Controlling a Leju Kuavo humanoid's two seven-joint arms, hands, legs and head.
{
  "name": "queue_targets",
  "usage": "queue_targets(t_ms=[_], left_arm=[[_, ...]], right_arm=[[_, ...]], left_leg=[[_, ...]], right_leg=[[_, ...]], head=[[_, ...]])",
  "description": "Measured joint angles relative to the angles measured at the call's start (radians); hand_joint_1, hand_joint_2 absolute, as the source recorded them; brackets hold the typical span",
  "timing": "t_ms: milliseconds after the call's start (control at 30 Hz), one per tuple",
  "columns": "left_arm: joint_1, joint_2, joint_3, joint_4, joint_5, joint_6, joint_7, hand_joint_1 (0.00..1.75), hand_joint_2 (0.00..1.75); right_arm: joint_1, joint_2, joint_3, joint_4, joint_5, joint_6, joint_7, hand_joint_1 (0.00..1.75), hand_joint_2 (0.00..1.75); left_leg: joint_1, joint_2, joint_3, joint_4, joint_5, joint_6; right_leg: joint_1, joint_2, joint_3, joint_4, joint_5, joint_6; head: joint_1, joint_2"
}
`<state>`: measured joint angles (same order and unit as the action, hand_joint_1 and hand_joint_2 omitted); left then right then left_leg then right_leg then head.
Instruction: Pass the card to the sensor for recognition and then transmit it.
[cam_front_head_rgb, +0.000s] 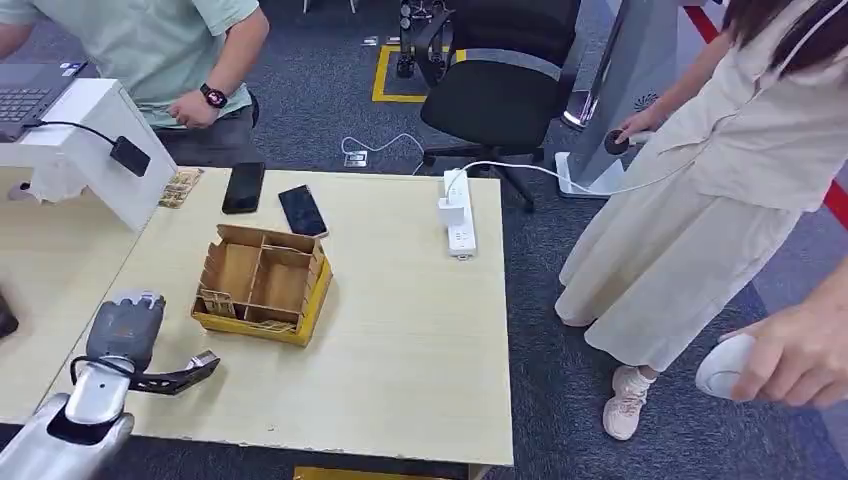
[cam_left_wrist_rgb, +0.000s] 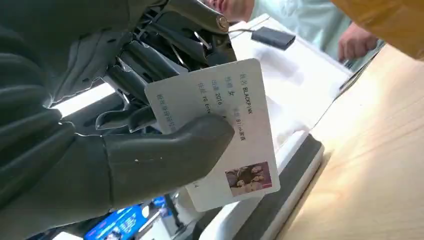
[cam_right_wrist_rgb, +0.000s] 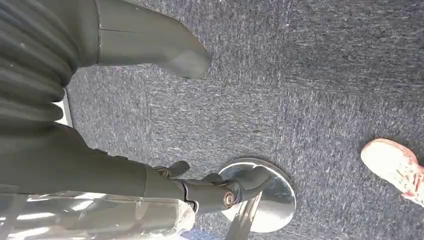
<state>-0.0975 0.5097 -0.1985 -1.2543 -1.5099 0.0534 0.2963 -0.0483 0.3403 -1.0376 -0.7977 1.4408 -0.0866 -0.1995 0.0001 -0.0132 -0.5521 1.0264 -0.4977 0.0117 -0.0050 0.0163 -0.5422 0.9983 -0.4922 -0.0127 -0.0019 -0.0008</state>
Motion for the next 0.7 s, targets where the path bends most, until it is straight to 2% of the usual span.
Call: queue_targets(t_ms=[300,433,533,633,700], left_arm=[[0.026,-0.046,0.096,-0.082,0.000,-0.048,0.184,1.75,1.75],[0.033,-0.055,0.117,-0.120,0.000,-0.065,0.196,1.75,1.75],[0.030,-0.060,0.122,-0.133,0.000,-0.057,0.249,1.75,1.75],[0.029,-0.062,0.121,-0.145,0.000,-0.053,0.244,1.75,1.75],[0.022,-0.064,0.121,-0.145,0.000,-0.052,0.216,1.75,1.75]], right_arm=[[0.003,0.002,0.003,-0.019,-0.002,0.003,0.014,0.00,1.75],[0.003,0.001,0.010,-0.018,-0.025,-0.008,0.018,0.00,1.75],[0.003,0.001,0.016,-0.020,-0.034,-0.006,0.023,0.00,1.75],[0.003,0.001,0.027,-0.026,-0.041,0.001,0.032,0.00,1.75],[0.005,0.001,0.032,-0.028,-0.042,0.001,0.033,0.00,1.75]], left_leg=[[0.000,0.000,0.000,0.000,0.000,0.000],[0.000,0.000,0.000,0.000,0.000,0.000],[0.000,0.000,0.000,0.000,0.000,0.000],[0.000,0.000,0.000,0.000,0.000,0.000],[0.000,0.000,0.000,0.000,0.000,0.000]], right_leg=[[0.000,0.000,0.000,0.000,0.000,0.000],[0.000,0.000,0.000,0.000,0.000,0.000],[0.000,0.000,0.000,0.000,0.000,0.000],[0.000,0.000,-0.001,0.000,0.000,0.000],[0.000,0.000,-0.001,0.000,0.000,0.000]], head=[[0.000,0.000],[0.000,0.000],[0.000,0.000],[0.001,0.000],[0.001,0.000]])
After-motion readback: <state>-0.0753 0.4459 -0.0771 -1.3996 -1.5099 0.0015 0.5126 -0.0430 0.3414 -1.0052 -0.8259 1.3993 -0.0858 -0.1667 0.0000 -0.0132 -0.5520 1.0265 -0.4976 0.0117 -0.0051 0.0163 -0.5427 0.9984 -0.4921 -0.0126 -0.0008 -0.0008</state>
